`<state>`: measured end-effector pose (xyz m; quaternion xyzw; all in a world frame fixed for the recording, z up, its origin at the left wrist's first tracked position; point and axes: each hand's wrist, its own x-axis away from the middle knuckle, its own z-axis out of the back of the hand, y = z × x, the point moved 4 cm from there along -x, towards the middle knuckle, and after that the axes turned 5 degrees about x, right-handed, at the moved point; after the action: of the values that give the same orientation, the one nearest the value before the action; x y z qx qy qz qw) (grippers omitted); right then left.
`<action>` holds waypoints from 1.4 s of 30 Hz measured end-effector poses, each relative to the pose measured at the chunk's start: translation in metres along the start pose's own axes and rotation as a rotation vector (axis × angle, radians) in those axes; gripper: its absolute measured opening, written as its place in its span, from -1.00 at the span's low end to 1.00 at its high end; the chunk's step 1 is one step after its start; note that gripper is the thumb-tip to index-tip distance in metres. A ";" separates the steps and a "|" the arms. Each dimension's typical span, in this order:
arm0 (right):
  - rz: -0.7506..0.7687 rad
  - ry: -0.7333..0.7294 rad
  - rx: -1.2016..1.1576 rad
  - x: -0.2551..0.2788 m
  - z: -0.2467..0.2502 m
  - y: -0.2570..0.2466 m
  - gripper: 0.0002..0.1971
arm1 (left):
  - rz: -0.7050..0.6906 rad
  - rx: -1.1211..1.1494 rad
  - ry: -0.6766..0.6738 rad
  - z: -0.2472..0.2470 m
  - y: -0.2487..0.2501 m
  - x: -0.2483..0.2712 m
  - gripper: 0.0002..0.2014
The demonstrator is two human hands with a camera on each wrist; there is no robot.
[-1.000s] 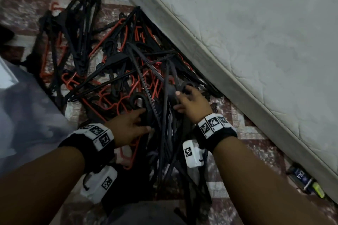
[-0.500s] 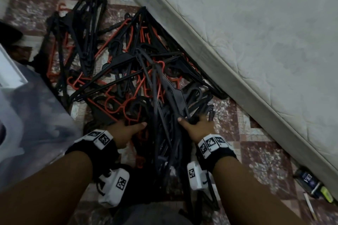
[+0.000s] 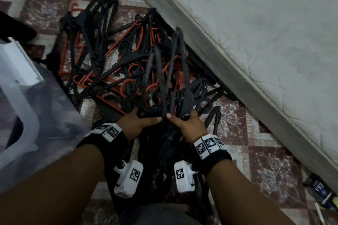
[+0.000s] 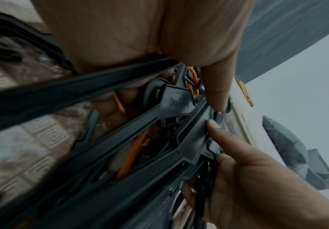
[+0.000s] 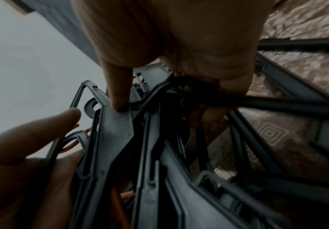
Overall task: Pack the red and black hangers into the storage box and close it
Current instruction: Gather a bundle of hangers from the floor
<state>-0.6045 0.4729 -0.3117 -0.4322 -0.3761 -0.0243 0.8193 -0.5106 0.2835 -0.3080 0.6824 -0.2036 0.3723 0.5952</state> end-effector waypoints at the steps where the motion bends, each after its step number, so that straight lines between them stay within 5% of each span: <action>1: 0.015 -0.001 -0.033 0.001 0.001 -0.001 -0.28 | -0.016 -0.045 0.025 0.001 0.005 0.001 -0.08; 7: 0.181 -0.039 -0.165 0.009 0.016 -0.020 -0.38 | -0.110 -0.261 0.006 -0.008 0.049 0.025 -0.26; 10: 0.269 -0.034 -0.166 0.026 0.031 -0.034 -0.24 | -0.149 -0.386 0.040 -0.011 0.072 0.046 -0.38; 14: 0.384 -0.018 -0.208 0.056 0.051 -0.054 -0.24 | -0.152 -0.493 -0.037 -0.019 0.104 0.082 -0.24; 17: 0.479 0.019 -0.216 0.078 0.065 -0.076 -0.38 | -0.244 -0.523 -0.107 -0.025 0.133 0.111 -0.40; 24: 0.713 0.104 -0.228 0.126 0.092 -0.151 -0.42 | -0.435 -0.741 0.035 -0.022 0.208 0.180 -0.17; 28: 0.856 0.132 -0.154 0.161 0.108 -0.209 -0.44 | -0.577 -0.712 0.179 -0.013 0.251 0.235 -0.74; 33: 0.999 0.173 -0.083 0.213 0.124 -0.282 -0.51 | -0.741 -0.692 0.228 -0.001 0.300 0.308 -0.31; 42: 1.050 0.207 -0.014 0.273 0.136 -0.365 -0.32 | -0.880 -0.688 0.448 0.024 0.343 0.408 -0.35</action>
<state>-0.6231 0.4211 0.1603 -0.5629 -0.0262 0.3439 0.7511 -0.4907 0.2565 0.2247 0.3758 0.1197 0.1385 0.9084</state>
